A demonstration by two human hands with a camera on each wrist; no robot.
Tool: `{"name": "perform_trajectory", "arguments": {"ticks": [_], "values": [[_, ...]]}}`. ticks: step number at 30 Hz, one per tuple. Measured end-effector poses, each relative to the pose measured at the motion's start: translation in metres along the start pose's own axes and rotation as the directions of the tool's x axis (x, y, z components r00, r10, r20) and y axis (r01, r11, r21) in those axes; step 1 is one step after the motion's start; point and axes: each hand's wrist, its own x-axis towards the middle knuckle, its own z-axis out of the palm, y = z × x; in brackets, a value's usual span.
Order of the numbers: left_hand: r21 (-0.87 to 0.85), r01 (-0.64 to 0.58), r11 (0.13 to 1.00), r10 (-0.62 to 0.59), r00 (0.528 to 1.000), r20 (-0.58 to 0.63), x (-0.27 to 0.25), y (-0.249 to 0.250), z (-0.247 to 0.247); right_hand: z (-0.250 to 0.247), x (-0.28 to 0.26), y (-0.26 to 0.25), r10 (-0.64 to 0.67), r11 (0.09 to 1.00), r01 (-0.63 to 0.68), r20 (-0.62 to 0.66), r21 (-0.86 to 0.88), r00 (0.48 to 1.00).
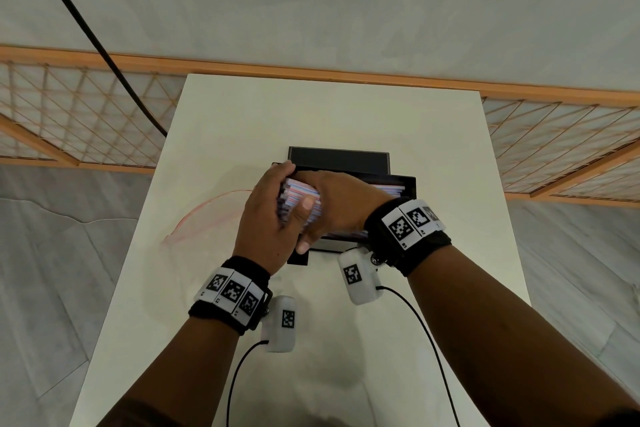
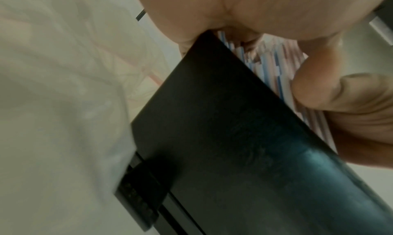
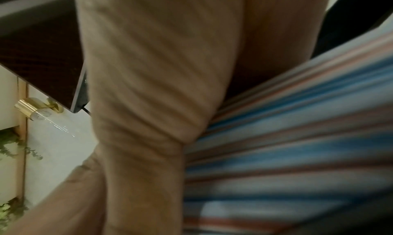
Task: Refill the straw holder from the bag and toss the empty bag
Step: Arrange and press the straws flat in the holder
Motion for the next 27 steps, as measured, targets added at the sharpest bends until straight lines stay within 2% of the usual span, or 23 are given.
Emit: {"name": "perform_trajectory", "arguments": {"ticks": [8,12,15,21,27], "values": [[-0.066,-0.051,0.997,0.048,0.998,-0.043,-0.001,0.002,-0.002,-0.007,-0.03,0.006,0.051,0.998,-0.056,-0.168,-0.024,0.984],[-0.064,-0.086,0.994,0.082,0.995,-0.061,-0.002,0.002,0.0,-0.003,-0.041,0.013,0.109,0.987,-0.133,-0.239,-0.088,0.965],[-0.059,-0.073,0.996,0.069,0.996,-0.055,-0.002,0.004,0.002,0.002,-0.042,0.014,0.142,0.978,-0.174,-0.232,-0.12,0.962],[-0.039,-0.028,0.999,0.027,0.999,-0.044,-0.002,0.002,0.003,0.017,-0.03,0.006,0.121,0.99,-0.129,-0.148,-0.048,0.982],[0.012,-0.022,1.0,0.022,0.999,-0.038,-0.001,-0.001,0.004,0.026,-0.016,0.005,0.114,0.993,-0.115,-0.137,-0.003,0.984]]}}
